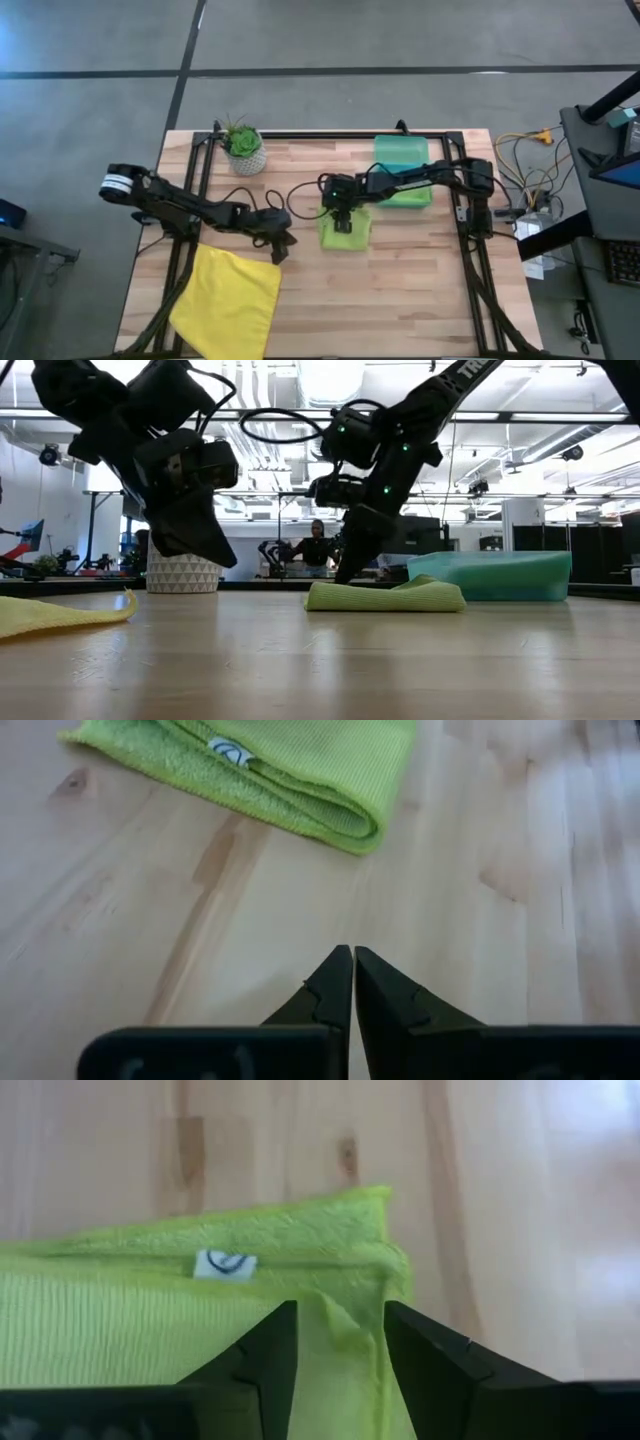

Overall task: Fold microfiber towels
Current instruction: Fold the light green towel

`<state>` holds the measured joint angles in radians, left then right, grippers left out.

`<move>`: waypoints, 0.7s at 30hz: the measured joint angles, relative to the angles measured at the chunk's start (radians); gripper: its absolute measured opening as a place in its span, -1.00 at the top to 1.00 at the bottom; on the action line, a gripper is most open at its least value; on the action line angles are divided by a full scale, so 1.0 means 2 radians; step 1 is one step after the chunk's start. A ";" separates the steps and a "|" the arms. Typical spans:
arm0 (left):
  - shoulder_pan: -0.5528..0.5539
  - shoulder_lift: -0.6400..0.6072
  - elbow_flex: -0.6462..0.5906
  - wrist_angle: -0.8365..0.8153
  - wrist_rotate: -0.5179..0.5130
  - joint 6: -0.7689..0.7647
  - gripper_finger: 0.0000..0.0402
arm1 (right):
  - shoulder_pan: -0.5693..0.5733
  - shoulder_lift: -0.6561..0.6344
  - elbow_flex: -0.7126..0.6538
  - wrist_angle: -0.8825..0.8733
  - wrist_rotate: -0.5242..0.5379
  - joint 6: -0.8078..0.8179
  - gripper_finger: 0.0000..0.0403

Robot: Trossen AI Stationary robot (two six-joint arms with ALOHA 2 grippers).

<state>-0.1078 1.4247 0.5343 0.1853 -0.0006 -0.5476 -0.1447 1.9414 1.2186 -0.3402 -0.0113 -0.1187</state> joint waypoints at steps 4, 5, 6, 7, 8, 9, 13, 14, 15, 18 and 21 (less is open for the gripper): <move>-0.002 0.006 0.000 0.016 0.001 0.000 1.00 | -0.003 -0.011 -0.004 -0.001 0.011 -0.006 0.25; -0.003 0.009 0.001 0.023 0.001 0.001 1.00 | -0.005 -0.012 -0.004 0.000 0.011 -0.010 0.24; -0.003 0.010 0.000 0.024 0.001 0.001 1.00 | -0.006 -0.013 -0.004 0.001 0.009 -0.015 0.23; -0.004 0.011 -0.001 0.022 0.001 0.001 1.00 | -0.007 -0.013 -0.005 0.000 0.006 -0.019 0.22; -0.004 0.015 -0.001 0.027 0.001 0.001 1.00 | -0.008 -0.011 -0.006 -0.001 0.003 -0.023 0.21; -0.005 0.017 -0.001 0.033 0.002 0.001 1.00 | -0.008 -0.008 -0.006 0.000 0.000 -0.027 0.20; -0.006 0.026 0.000 0.046 0.005 0.000 1.00 | -0.010 0.005 -0.006 -0.008 -0.003 -0.029 0.19; -0.006 0.027 0.000 0.046 0.005 0.000 1.00 | -0.011 0.009 -0.006 -0.008 -0.004 -0.029 0.19; -0.006 0.029 -0.001 0.049 0.005 0.000 1.00 | -0.012 0.011 -0.006 -0.008 -0.006 -0.029 0.19; -0.006 0.032 0.000 0.052 0.008 0.000 1.00 | -0.017 0.011 -0.006 -0.008 -0.013 -0.032 0.25; -0.006 0.036 0.000 0.054 0.009 0.000 1.00 | -0.021 0.010 -0.006 -0.010 -0.015 -0.032 0.39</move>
<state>-0.1200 1.4963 0.5339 0.2928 0.0166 -0.5468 -0.1865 1.9616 1.2060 -0.3595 -0.0419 -0.1822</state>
